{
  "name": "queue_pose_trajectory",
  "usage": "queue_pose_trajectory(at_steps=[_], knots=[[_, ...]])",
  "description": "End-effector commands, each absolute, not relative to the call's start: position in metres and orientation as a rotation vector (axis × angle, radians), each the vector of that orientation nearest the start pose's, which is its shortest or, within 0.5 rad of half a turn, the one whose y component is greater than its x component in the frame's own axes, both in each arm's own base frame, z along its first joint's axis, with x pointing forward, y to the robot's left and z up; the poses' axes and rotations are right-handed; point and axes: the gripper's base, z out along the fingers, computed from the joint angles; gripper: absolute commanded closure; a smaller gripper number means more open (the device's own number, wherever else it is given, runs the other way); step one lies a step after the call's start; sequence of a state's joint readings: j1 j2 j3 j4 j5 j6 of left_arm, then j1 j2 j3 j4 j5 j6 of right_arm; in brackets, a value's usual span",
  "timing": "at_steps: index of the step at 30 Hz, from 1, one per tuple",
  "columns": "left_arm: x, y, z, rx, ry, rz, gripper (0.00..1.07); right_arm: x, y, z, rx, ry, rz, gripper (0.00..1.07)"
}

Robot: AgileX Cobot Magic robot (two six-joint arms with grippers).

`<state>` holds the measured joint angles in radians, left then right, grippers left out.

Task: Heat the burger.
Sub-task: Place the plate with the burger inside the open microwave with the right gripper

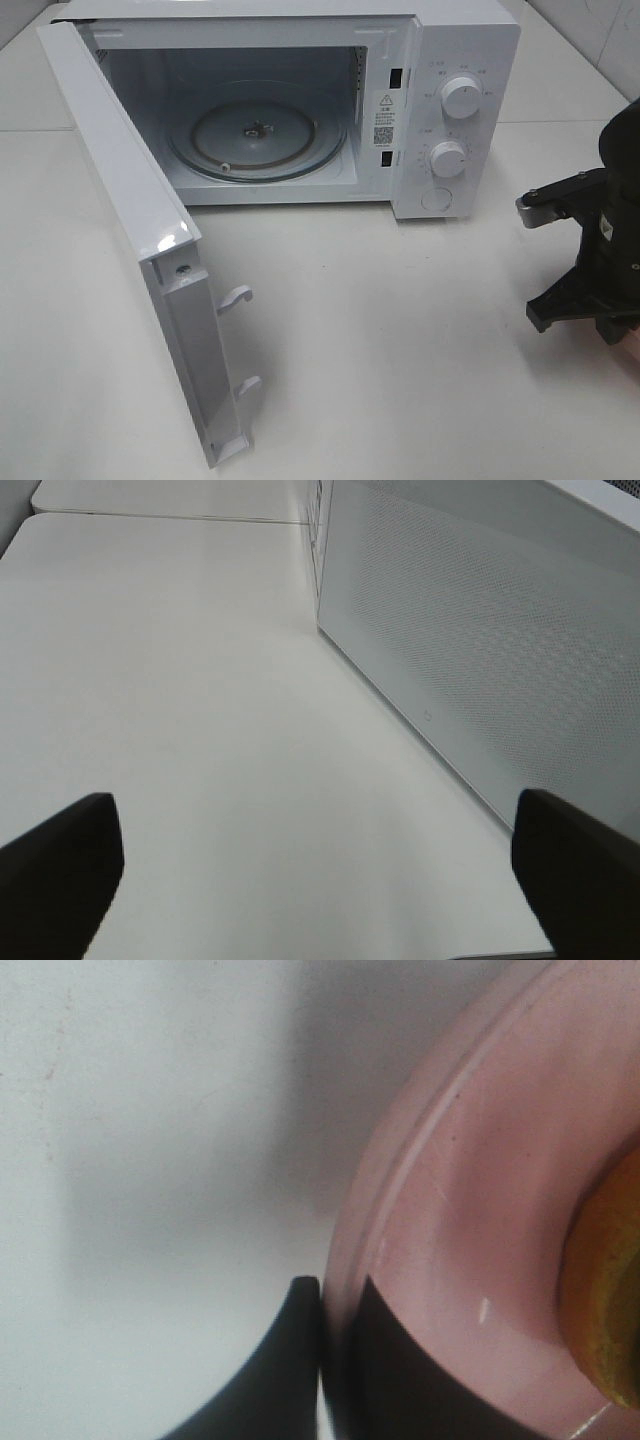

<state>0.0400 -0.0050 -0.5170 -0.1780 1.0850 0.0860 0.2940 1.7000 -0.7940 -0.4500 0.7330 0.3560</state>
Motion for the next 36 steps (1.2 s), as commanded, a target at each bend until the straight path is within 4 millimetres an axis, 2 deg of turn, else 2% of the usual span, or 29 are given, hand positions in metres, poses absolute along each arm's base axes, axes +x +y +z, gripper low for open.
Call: queue_pose_trajectory(at_steps=[1, 6, 24, 30, 32, 36], knots=[[-0.011, -0.015, 0.282, 0.06, 2.004, -0.147, 0.09, 0.26, 0.051, 0.153, -0.455, 2.947, -0.526, 1.07], [-0.011, -0.015, 0.282, 0.06, 2.004, -0.147, 0.09, 0.253, 0.058, 0.171, -0.484, 2.894, -0.584, 1.07], [-0.011, -0.015, 0.282, 0.06, 2.004, -0.147, 0.09, 0.232, 0.073, 0.195, -0.577, 2.848, -0.695, 1.07], [-0.011, -0.015, 0.282, 0.06, 2.004, -0.147, 0.09, 0.216, 0.073, 0.192, -0.624, 2.847, -0.703, 1.07], [-0.011, -0.015, 0.282, 0.06, 2.004, -0.147, 0.09, 0.204, 0.067, 0.189, -0.609, 2.862, -0.699, 1.07], [-0.011, -0.015, 0.282, 0.06, 2.004, -0.147, 0.09, 0.196, 0.062, 0.188, -0.6, 2.866, -0.701, 1.07]])
